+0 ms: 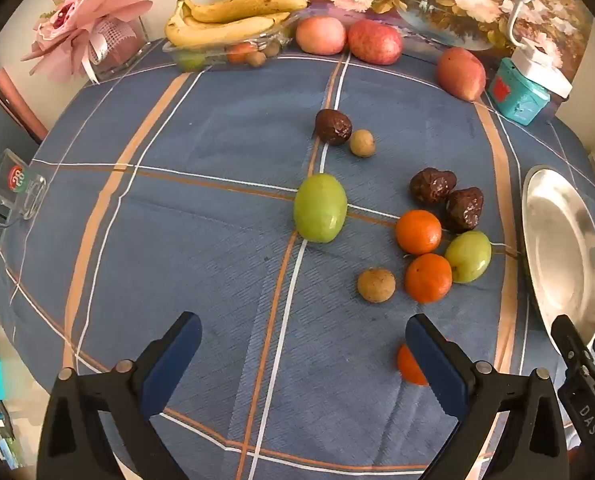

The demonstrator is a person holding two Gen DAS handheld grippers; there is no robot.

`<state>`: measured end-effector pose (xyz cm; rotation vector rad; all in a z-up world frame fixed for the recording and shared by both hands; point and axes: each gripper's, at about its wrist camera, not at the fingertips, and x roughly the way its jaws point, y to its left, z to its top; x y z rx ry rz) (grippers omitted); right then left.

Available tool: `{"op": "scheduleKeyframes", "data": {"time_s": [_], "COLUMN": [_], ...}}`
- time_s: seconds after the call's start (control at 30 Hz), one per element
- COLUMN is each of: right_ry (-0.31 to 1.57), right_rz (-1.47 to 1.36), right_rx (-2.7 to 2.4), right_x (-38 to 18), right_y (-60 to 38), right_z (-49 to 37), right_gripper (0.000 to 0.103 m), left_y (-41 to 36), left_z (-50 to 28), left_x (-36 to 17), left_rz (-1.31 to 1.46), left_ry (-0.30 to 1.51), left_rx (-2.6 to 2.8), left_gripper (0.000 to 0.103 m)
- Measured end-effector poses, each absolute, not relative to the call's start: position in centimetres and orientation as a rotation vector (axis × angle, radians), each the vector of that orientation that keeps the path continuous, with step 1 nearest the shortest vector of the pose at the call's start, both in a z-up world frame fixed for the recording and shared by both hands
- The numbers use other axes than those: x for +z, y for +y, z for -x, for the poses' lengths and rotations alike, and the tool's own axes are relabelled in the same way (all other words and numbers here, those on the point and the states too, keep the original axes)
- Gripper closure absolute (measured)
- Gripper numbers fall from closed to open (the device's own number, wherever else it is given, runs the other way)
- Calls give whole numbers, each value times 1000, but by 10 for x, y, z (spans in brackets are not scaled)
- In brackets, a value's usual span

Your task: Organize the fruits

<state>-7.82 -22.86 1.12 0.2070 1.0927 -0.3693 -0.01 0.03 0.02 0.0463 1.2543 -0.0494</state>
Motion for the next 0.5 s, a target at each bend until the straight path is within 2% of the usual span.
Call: {"op": "scheduleKeyframes", "data": {"time_s": [0.5], "right_ry": [1079], "right_rz": [-199], "right_rx": [-370], "right_x": [15], "right_y": [-228], "right_z": [76], "right_gripper": [6], "left_y": [-10], "left_z": [-4], "left_x": [13], "left_rz": [-64], "left_ry": [1222], "left_rx": [-45], "left_gripper": [0]}}
